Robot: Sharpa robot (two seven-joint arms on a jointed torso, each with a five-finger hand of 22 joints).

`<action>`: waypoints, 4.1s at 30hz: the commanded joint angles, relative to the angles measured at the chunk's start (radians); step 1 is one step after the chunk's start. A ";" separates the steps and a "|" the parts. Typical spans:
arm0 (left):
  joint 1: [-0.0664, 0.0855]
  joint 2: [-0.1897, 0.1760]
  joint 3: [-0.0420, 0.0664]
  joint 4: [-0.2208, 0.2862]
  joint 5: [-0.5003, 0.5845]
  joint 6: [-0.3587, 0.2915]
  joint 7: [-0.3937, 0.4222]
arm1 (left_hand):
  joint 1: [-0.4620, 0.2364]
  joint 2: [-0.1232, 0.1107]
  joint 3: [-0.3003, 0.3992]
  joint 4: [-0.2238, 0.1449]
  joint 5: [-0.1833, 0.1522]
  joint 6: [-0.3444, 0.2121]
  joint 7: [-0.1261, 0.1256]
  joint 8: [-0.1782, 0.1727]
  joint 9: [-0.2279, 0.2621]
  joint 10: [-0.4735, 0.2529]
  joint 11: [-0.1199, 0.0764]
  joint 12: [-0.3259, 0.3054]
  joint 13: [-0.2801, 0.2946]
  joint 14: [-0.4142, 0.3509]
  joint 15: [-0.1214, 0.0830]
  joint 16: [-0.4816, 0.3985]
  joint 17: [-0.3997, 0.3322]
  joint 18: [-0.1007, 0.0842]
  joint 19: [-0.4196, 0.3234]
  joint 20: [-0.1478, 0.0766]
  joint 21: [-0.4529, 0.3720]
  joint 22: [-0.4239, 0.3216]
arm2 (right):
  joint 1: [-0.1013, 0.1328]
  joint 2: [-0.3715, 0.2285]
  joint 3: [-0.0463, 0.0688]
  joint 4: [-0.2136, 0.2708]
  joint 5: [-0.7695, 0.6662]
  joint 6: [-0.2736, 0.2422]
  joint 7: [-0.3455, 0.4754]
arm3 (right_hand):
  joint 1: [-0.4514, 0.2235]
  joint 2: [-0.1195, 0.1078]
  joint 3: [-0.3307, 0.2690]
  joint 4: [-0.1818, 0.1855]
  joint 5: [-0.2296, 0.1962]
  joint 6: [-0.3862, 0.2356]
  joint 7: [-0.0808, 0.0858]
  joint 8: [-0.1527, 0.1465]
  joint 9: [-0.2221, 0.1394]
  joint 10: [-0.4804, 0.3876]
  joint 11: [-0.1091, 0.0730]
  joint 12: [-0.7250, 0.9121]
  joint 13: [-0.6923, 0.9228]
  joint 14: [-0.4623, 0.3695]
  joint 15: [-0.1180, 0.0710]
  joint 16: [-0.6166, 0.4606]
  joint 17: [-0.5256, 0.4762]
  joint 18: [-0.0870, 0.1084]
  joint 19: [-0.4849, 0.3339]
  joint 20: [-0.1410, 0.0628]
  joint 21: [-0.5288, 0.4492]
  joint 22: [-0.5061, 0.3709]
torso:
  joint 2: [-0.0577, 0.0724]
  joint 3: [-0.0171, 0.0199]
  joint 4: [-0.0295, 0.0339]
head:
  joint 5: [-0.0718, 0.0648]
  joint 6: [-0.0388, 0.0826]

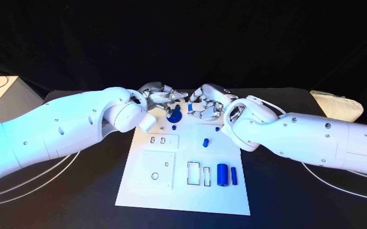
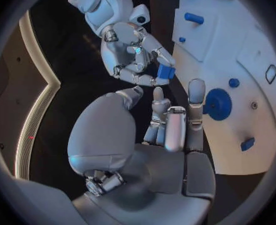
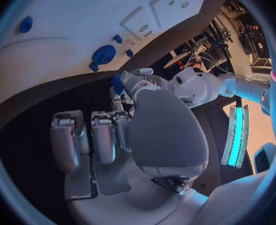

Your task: Assemble the parts on the task board

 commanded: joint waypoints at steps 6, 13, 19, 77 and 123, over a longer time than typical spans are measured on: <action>0.006 0.041 -0.005 -0.015 -0.183 0.100 -0.199 | -0.064 0.000 -0.048 0.002 0.000 -0.019 0.001 0.019 0.033 -0.021 0.002 -0.004 -0.022 -0.002 0.003 -0.005 -0.017 0.003 -0.004 -0.001 0.002 -0.005 | -0.002 0.044 -0.001 -0.018 -0.029 0.051 -0.084 | -0.012 -0.004 0.007 0.002 0.005 0.014 -0.017 0.013 0.028 0.045 -0.007 -0.004 0.190 0.093 -0.006 0.001 0.218 -0.002 0.079 -0.006 -0.007 0.233 | -0.009 -0.0016 0.0019 | 0.004 -0.012; 0.007 0.048 -0.006 -0.008 -0.219 0.107 -0.241 | -0.071 0.008 -0.079 0.000 0.000 -0.001 -0.012 0.049 0.066 -0.010 -0.008 0.002 -0.016 0.005 -0.005 -0.003 -0.004 0.003 -0.004 -0.006 0.003 -0.006 | -0.005 0.061 -0.002 -0.022 -0.033 0.065 -0.098 | -0.013 -0.005 0.008 0.001 0.006 0.014 -0.017 0.013 0.028 0.045 -0.007 -0.005 0.189 0.092 -0.006 0.000 0.217 -0.002 0.080 -0.006 -0.007 0.233 | -0.005 -0.0005 0.0003 | 0.002 -0.013; 0.007 0.048 -0.006 -0.001 -0.230 0.104 -0.250 | -0.061 0.010 -0.090 0.000 0.001 0.001 -0.018 0.067 0.088 -0.005 -0.014 0.005 -0.012 0.007 -0.010 -0.002 -0.001 0.003 -0.003 -0.010 0.004 -0.006 | -0.008 0.065 -0.002 -0.024 -0.035 0.073 -0.103 | -0.013 -0.006 0.008 0.001 0.007 0.013 -0.018 0.014 0.029 0.045 -0.007 -0.005 0.190 0.092 -0.006 0.000 0.217 -0.002 0.079 -0.006 -0.007 0.233 | -0.004 0.0002 0.0011 | 0.001 -0.017; 0.002 -0.224 0.000 0.071 0.226 0.101 0.077 | 0.142 0.036 0.118 -0.012 0.001 -0.158 0.078 -0.123 0.018 -0.282 0.068 -0.246 -0.362 -0.292 0.060 -0.257 -0.518 0.015 -0.116 0.050 -0.152 -0.161 | -0.075 0.077 -0.009 0.009 -0.121 0.011 -0.074 | -0.019 -0.014 0.019 -0.006 0.028 0.004 -0.017 0.021 0.034 0.045 -0.007 -0.005 0.190 0.092 -0.007 0.000 0.217 -0.003 0.081 -0.007 -0.005 0.235 | -0.003 -0.0021 0.0031 | 0.036 -0.058; -0.001 -0.270 -0.001 0.108 0.261 0.082 0.114 | 0.107 -0.004 0.164 -0.006 0.000 -0.165 0.092 -0.141 -0.043 -0.287 0.082 -0.274 -0.431 -0.325 0.072 -0.300 -0.595 0.016 -0.104 0.063 -0.194 -0.196 | -0.162 0.192 -0.016 -0.046 -0.289 0.017 -0.182 | -0.059 -0.029 0.017 0.006 0.004 -0.006 -0.015 0.030 0.040 0.043 -0.004 -0.010 0.187 0.091 -0.005 -0.003 0.212 -0.002 0.079 -0.005 -0.009 0.233 | 0.000 0.0001 0.0003 | 0.050 -0.092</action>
